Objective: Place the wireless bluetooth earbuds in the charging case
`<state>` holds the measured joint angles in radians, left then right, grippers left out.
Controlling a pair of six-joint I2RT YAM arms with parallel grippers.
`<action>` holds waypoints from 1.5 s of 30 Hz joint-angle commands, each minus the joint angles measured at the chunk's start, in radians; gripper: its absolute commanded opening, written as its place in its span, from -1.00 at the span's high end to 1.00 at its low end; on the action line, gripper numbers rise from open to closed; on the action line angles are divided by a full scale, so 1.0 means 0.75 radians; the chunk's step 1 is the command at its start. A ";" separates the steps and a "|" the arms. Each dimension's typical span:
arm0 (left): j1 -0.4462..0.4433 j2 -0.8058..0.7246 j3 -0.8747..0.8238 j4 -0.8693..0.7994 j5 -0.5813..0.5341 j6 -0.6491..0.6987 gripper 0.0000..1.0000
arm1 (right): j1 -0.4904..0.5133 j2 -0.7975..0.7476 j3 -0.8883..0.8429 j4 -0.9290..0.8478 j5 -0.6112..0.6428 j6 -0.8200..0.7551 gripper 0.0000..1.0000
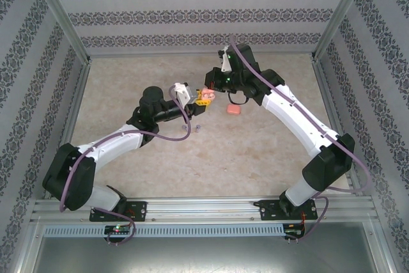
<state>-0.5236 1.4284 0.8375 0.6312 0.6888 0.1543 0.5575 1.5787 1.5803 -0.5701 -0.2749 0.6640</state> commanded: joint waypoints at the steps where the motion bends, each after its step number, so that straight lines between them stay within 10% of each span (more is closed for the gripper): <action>1: -0.014 0.024 0.071 0.037 -0.026 0.027 1.00 | 0.017 -0.112 -0.118 -0.070 -0.082 -0.027 1.00; 13: -0.014 0.118 0.111 0.045 -0.082 -0.173 1.00 | -0.204 -0.557 -0.535 0.073 0.171 0.105 0.92; 23: -0.016 0.321 0.283 -0.284 -0.311 -0.422 1.00 | -0.341 -0.674 -0.829 0.099 0.256 0.082 0.18; 33: -0.020 0.756 0.764 -0.822 -0.235 -0.832 1.00 | -0.379 -0.698 -0.962 0.155 0.229 0.090 -0.54; 45: -0.020 1.076 1.050 -1.116 -0.239 -1.030 0.94 | -0.407 -0.696 -1.002 0.167 0.189 0.062 -0.57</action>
<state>-0.5365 2.2150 1.5551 -0.1028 0.5148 -0.5617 0.2695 1.0695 0.8455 -0.4610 -0.1173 0.7284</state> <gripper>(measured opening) 0.217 0.783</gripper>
